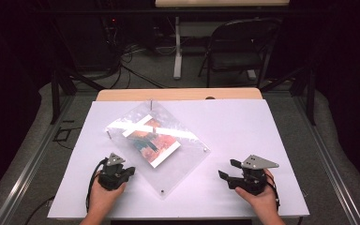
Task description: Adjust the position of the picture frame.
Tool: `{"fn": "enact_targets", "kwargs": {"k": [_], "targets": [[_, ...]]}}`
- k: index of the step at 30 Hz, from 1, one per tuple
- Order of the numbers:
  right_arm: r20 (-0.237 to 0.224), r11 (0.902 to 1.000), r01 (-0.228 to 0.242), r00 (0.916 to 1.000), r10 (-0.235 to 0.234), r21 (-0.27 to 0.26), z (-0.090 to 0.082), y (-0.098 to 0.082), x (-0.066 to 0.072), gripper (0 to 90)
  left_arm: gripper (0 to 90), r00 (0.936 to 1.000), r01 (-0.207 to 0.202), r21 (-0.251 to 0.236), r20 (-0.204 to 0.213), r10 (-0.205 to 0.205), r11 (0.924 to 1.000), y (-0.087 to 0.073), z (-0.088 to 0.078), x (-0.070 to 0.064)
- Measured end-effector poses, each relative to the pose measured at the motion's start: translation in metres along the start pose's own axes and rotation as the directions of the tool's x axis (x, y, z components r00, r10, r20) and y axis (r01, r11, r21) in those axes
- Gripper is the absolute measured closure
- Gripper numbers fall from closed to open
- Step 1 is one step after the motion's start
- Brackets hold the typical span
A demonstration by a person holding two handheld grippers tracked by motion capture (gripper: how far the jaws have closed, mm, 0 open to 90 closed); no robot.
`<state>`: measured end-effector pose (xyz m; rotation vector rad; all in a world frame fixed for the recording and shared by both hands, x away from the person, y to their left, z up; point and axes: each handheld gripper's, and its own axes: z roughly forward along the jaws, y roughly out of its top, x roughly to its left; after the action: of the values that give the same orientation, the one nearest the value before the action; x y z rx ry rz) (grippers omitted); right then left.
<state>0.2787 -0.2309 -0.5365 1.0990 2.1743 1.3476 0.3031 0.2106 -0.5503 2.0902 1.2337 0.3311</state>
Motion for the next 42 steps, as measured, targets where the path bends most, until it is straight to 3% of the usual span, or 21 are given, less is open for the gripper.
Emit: {"fn": "enact_targets", "kwargs": {"k": [7, 10, 20, 31, 42], "targets": [[-0.004, 1.0, -0.004, 1.0, 0.004, 0.001, -0.001, 0.001, 0.001, 34.7, 90.0, 0.9998, -0.012, 0.017, 0.016, 0.012, 0.9998, 0.001, 0.002, -0.006], [0.0, 0.9999, -0.012, 0.9999, 0.012, 0.001, -0.001, 0.0, -0.001, 33.7, 90.0, 0.9991, -0.041, 0.024, 0.011, 0.041, 0.9989, 0.003, 0.003, -0.011], [0.009, 0.9991, -0.04, 0.9991, 0.041, -0.012, -0.001, -0.001, -0.006, 32.6, 90.0, 0.9982, -0.042, 0.029, 0.045, 0.04, 0.9987, 0.008, 0.007, -0.019], [0.014, 0.9983, -0.056, 0.9983, 0.056, -0.015, -0.002, -0.002, -0.009, 32.6, 90.0, 0.9939, -0.081, 0.05, 0.079, 0.077, 0.9955, 0.022, 0.02, -0.031], [0.014, 0.9974, -0.071, 0.9974, 0.071, -0.015, -0.003, -0.003, -0.012, 32.4, 90.0, 0.99, -0.083, 0.045, 0.118, 0.077, 0.9955, 0.041, 0.039, -0.044]]}}
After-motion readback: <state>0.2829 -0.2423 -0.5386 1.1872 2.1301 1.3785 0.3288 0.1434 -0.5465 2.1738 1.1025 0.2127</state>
